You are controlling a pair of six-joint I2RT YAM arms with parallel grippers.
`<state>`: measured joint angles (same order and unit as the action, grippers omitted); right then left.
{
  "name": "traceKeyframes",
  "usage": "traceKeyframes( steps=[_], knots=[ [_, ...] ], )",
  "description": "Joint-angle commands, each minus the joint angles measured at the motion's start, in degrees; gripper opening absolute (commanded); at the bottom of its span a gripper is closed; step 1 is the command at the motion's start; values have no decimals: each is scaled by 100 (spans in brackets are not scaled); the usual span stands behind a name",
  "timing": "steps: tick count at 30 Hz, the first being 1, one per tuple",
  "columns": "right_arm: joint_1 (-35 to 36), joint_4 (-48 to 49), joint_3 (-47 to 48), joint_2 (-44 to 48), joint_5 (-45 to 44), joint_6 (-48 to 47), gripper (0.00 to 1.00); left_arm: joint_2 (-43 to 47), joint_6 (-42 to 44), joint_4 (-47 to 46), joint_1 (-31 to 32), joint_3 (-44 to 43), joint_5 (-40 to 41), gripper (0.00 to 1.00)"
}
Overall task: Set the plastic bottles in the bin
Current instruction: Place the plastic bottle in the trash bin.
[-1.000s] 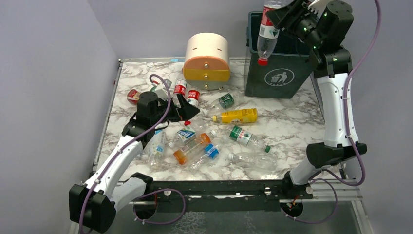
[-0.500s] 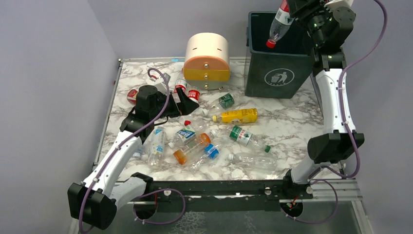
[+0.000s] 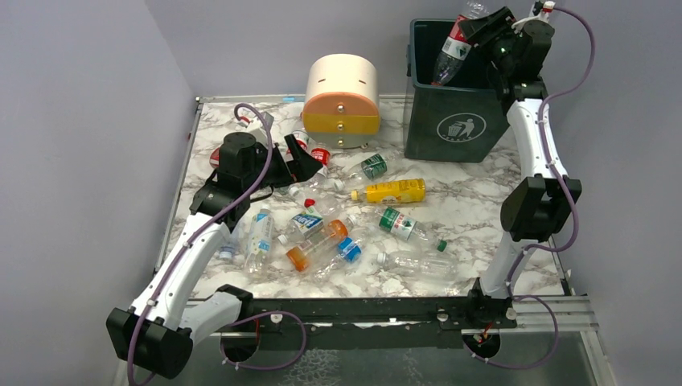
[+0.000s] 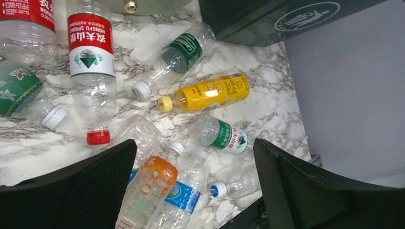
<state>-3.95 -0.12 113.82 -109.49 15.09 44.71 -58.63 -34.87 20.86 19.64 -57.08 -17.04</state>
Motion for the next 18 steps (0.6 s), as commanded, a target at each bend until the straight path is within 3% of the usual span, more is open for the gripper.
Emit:
traceKeyframes(
  steps=[1,6,18],
  knots=[
    [25,-207,-125,92,345,-33,75,-22,13,357,32,-447,100,99],
    [25,-552,-253,322,418,-242,100,-171,-28,473,28,-660,-97,99],
    [104,-1527,-124,1272,1111,-605,100,-148,359,952,34,-914,-444,99]
  ],
)
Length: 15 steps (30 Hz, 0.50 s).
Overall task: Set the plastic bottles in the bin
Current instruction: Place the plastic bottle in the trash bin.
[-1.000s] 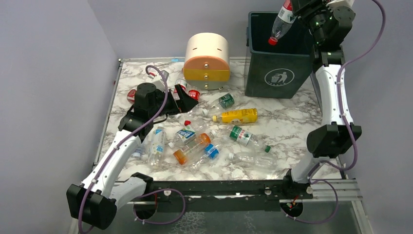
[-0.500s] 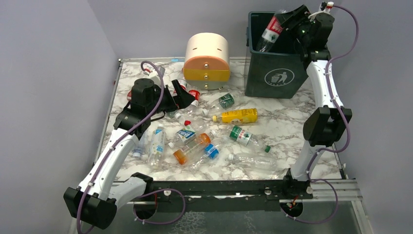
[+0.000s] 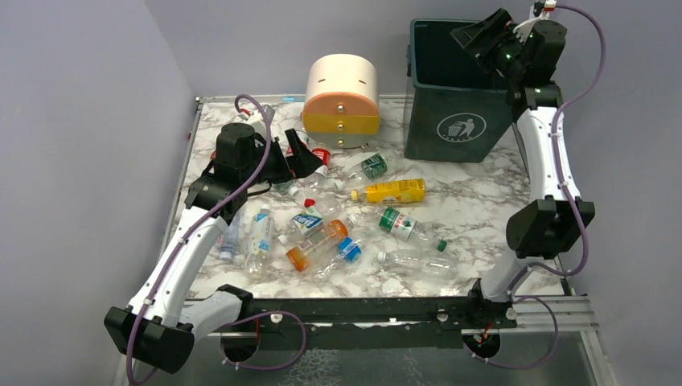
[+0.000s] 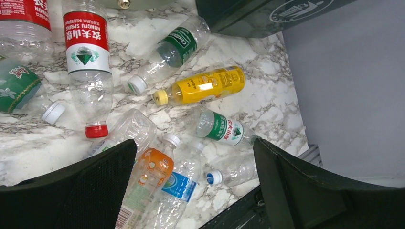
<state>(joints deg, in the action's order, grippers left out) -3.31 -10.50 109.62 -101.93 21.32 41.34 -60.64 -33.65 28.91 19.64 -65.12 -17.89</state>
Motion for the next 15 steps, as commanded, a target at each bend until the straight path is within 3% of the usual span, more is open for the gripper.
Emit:
traceKeyframes(
  steps=[1,11,15],
  knots=[
    [41,-539,314,610,619,-256,100,33,295,151,38,-93,-450,99],
    [287,-599,-921,2058,1376,-183,100,730,438,162,36,428,-868,99],
    [481,-1674,-795,2093,1337,-643,100,1018,396,304,32,684,-1025,99]
  ],
)
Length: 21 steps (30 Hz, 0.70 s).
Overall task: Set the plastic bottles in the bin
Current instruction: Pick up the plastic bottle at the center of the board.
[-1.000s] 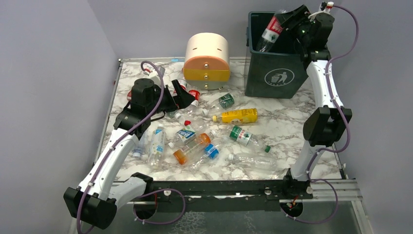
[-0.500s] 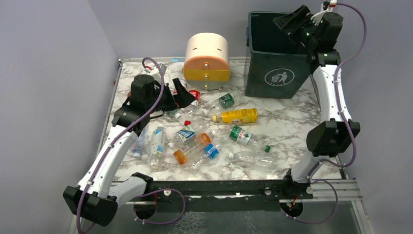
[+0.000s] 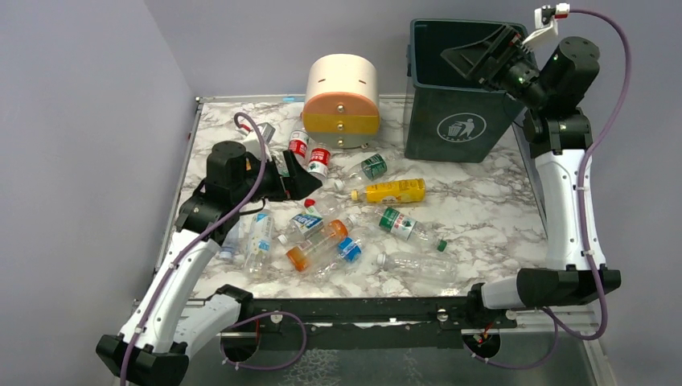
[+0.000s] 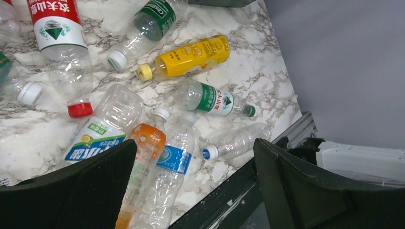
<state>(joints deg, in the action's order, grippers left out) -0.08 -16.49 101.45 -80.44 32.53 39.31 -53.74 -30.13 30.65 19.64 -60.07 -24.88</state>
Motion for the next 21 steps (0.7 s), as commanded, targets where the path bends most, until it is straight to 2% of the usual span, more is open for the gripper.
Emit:
traceKeyframes(
  steps=[1,4,10,16,21],
  knots=[
    [210,-1391,144,-105,197,-548,100,390,43,171,36,221,-365,99],
    [503,-2237,393,-207,-27,-852,100,456,25,226,103,325,-398,99],
    [1225,-3088,-82,-112,-670,-1261,100,563,88,226,169,578,-87,99],
    [1423,-3336,-1161,216,-1142,-1433,100,769,58,249,163,717,223,99],
    [1466,-3121,-2069,731,-1464,-1430,100,1061,200,274,166,968,602,99]
  ],
)
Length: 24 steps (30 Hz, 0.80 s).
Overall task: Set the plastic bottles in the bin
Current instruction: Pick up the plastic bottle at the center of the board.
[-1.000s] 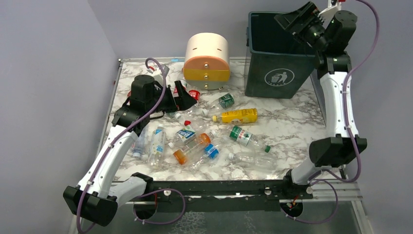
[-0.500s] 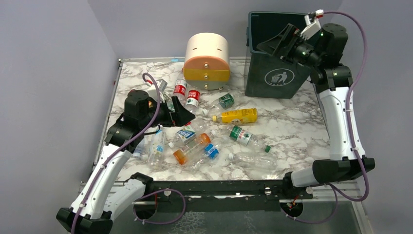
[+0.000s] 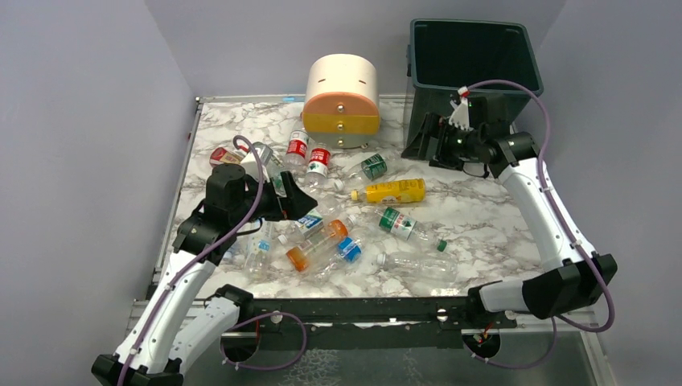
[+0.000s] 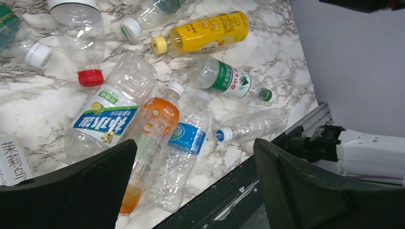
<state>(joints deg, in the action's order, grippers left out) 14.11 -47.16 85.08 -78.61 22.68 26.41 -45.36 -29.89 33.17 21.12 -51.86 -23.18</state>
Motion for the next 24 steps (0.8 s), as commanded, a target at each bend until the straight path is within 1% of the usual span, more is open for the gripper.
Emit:
traceKeyframes(
  steps=[1,4,8,11,14,16,18,21,24],
  knots=[
    [48,-28,-549,624,-539,-162,100,205,226,23,17,130,447,99],
    [48,-92,-799,772,-679,-314,100,17,291,29,14,-19,631,99],
    [57,-69,-1280,1048,-761,-464,100,-521,402,357,15,-615,881,99],
    [79,31,-1804,1302,-784,-635,100,-772,387,384,15,-812,782,99],
    [105,126,-2239,1442,-887,-830,100,-1017,578,404,15,-866,546,99],
    [137,160,-2395,1393,-928,-946,100,-1118,676,378,19,-799,509,99],
    [196,132,-2441,1267,-1018,-1082,100,-1185,587,328,19,-677,567,99],
    [326,83,-2425,1072,-1154,-1310,100,-1165,447,81,19,-495,346,99],
    [539,82,-2391,843,-1332,-1533,100,-1220,538,1,14,-535,288,99]
  ],
)
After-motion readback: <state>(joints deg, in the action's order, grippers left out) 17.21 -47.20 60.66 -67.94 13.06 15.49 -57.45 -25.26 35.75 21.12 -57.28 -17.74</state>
